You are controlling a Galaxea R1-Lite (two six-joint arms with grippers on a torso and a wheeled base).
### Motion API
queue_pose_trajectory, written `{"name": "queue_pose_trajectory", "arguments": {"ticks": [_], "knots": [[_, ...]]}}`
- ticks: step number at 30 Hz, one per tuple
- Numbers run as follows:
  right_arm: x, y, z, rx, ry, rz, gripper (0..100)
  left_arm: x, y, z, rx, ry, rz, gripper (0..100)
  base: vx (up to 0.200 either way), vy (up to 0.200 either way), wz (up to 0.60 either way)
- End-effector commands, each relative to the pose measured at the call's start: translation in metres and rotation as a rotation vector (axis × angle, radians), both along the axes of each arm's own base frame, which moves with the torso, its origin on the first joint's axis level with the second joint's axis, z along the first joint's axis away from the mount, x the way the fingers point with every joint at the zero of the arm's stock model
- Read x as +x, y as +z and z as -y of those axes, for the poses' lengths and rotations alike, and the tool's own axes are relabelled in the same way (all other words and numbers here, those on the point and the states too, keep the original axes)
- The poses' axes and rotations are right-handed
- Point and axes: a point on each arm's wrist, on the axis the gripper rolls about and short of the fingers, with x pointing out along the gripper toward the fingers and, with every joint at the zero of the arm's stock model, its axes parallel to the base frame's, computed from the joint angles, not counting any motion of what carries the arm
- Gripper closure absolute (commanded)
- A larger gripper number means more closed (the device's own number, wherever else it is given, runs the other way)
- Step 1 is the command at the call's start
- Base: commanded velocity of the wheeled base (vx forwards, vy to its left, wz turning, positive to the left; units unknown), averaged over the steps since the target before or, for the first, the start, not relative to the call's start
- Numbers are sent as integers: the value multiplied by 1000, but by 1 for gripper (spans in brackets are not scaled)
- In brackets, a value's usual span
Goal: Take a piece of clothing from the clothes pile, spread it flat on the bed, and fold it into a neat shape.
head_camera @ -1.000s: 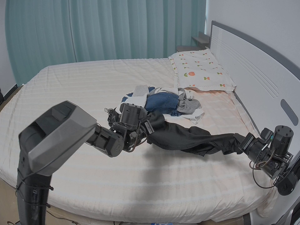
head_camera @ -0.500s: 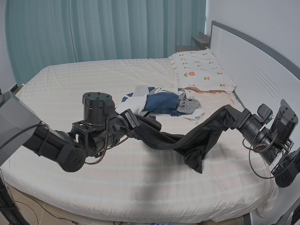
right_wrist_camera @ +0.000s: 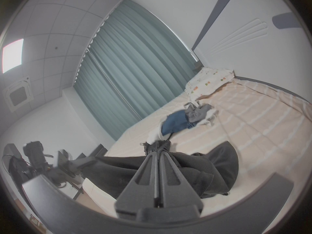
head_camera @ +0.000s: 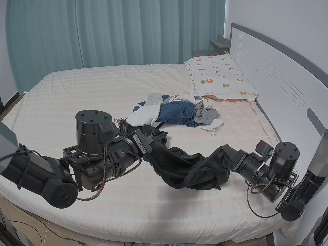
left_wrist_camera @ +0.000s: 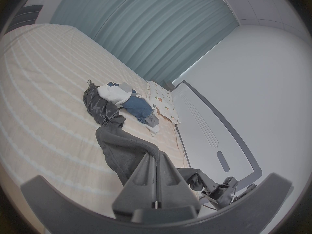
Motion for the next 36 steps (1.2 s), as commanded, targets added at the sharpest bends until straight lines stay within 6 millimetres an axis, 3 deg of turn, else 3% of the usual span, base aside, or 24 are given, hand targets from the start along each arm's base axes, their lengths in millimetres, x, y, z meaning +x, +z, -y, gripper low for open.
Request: {"name": "queue_pose_trajectory", "arguments": {"ticks": [1,8,14,32,36], "knots": [[2,-15,-4,-25,5,-42,100,-7,-1,-3,1,-4,-8,100,0,0,0],[1,-15,-5,-25,5,-40,100,-15,-5,-10,16,-4,-31,100,0,0,0],[-1,-16,-4,-30,2,-49,100,-18,-9,-15,14,8,-54,100,-200,0,0],[-2,-16,-4,-31,2,-50,100,-21,-13,-14,5,8,-77,100,0,0,0],[-1,-16,-3,-31,1,-50,100,-22,-15,-15,9,5,-84,100,0,200,0]]}}
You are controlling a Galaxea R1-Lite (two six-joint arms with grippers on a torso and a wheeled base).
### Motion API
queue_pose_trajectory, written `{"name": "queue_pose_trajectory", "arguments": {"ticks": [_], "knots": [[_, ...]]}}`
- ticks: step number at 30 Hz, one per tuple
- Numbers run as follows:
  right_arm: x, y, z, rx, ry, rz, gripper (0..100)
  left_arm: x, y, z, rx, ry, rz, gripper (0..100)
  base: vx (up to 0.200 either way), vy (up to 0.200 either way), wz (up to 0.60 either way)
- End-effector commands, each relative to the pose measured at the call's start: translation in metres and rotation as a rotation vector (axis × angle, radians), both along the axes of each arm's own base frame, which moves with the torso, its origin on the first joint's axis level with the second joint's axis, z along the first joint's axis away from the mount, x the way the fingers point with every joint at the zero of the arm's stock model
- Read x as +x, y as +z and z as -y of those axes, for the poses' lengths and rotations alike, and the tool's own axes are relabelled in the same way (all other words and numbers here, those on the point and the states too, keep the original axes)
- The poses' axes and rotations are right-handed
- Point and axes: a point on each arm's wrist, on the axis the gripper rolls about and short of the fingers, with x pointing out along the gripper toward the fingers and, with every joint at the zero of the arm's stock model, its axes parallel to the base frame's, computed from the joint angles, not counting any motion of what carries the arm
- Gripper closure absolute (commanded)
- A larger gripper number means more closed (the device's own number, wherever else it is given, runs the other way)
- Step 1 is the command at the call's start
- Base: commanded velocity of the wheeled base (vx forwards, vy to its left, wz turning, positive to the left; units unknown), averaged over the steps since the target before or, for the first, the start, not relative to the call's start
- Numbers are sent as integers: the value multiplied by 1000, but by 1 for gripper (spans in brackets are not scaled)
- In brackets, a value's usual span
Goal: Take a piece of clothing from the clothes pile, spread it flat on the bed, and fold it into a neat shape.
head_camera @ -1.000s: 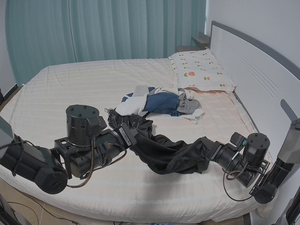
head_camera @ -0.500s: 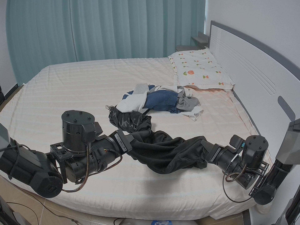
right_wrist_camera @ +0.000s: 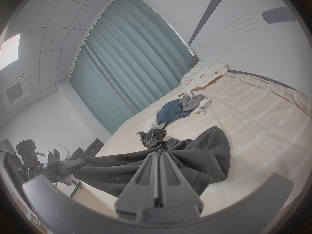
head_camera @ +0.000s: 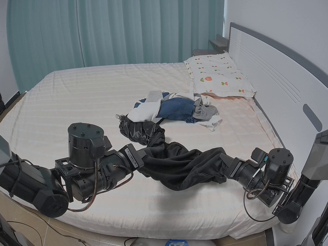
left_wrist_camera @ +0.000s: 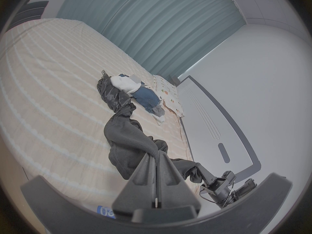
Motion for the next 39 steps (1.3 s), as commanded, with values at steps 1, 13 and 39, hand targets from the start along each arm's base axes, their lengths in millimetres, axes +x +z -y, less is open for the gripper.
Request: {"name": "queue_pose_trajectory", "arguments": {"ticks": [1,13,39], "knots": [[0,1,0,7,1,11,100,-1,-1,0,1,-5,-4,100,0,200,0],[0,1,0,5,-3,11,100,-2,-3,-1,4,-14,-13,100,0,200,0],[1,4,2,11,-8,20,100,-2,-3,-1,-19,-5,-24,100,-69,8,0]]}}
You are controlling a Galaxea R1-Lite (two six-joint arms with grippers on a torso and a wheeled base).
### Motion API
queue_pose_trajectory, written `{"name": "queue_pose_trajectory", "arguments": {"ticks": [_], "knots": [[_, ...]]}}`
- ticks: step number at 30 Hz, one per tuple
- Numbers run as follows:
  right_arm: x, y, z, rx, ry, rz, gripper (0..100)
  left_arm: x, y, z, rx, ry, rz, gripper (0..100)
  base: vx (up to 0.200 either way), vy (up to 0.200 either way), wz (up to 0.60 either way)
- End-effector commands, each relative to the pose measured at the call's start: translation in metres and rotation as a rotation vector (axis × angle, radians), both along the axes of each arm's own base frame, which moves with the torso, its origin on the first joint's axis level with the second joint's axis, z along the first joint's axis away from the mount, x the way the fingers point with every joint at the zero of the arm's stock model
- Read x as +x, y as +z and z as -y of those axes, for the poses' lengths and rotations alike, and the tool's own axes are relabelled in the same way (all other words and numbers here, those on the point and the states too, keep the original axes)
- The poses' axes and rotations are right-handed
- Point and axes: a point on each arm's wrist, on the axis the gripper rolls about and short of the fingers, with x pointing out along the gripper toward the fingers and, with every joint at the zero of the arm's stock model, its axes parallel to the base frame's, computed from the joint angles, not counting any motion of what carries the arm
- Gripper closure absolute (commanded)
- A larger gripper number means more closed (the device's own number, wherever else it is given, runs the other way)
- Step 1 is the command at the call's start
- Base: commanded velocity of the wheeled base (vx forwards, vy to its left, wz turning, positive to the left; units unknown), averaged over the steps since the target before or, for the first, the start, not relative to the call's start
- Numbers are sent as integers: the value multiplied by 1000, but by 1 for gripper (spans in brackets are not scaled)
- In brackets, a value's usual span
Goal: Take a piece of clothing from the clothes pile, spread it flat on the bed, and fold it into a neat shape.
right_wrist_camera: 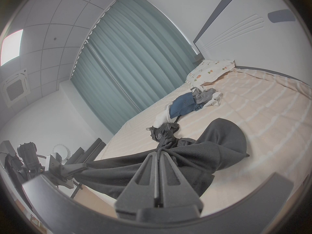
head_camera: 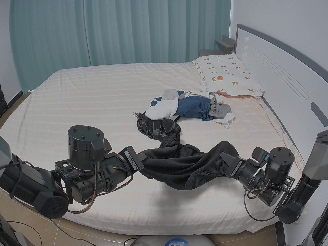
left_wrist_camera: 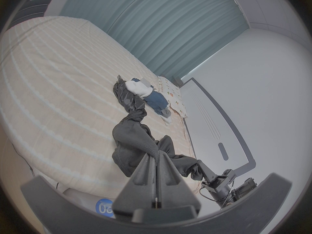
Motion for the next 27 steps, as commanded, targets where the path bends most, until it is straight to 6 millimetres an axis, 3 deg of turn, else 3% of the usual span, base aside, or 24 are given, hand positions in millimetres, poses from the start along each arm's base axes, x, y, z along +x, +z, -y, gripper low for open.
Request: {"name": "queue_pose_trajectory", "arguments": {"ticks": [1,8,27], "knots": [[0,2,0,8,-2,11,100,0,1,0,-3,1,4,100,0,0,0],[0,1,1,7,-2,10,100,0,1,-1,-3,2,0,100,0,0,0],[-1,3,-1,10,4,17,100,0,1,-1,-4,2,2,100,0,200,0]]}}
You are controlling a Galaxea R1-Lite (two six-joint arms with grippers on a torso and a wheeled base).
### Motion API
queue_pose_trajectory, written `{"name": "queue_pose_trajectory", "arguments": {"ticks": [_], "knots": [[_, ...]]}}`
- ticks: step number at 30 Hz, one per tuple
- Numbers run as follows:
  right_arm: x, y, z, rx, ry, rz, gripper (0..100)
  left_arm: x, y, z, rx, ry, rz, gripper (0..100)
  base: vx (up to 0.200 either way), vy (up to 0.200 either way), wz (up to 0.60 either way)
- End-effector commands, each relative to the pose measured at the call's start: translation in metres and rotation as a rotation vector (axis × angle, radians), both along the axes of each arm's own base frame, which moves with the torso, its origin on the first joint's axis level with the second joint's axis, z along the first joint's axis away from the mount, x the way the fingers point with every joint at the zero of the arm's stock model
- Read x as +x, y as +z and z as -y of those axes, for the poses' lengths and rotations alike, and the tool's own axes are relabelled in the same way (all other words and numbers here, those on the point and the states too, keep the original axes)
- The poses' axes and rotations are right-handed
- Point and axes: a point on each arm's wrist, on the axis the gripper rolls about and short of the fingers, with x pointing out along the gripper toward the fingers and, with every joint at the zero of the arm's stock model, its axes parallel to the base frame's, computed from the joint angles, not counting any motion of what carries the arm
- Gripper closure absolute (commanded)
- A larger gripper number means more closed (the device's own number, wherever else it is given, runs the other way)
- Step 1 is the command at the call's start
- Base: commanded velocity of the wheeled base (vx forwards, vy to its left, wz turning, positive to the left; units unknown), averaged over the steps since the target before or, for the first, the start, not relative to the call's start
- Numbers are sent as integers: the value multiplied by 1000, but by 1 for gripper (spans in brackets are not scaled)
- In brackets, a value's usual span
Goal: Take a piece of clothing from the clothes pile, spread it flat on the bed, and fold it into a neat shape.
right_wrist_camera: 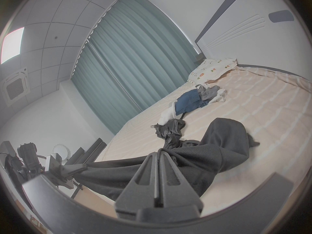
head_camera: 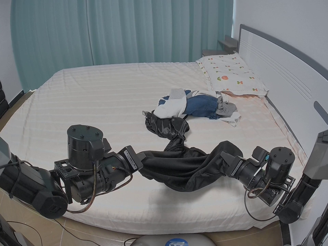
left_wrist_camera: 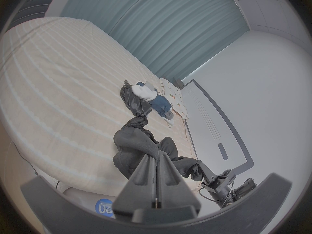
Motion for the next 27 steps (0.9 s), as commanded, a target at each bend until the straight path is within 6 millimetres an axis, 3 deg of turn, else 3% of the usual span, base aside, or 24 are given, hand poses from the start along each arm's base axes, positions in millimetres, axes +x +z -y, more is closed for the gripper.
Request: {"name": "queue_pose_trajectory", "arguments": {"ticks": [1,27], "knots": [[-1,3,0,11,0,15,100,0,0,0,-1,1,1,100,0,200,0],[-2,27,10,43,14,94,100,0,7,-4,-14,10,18,100,0,200,0]]}}
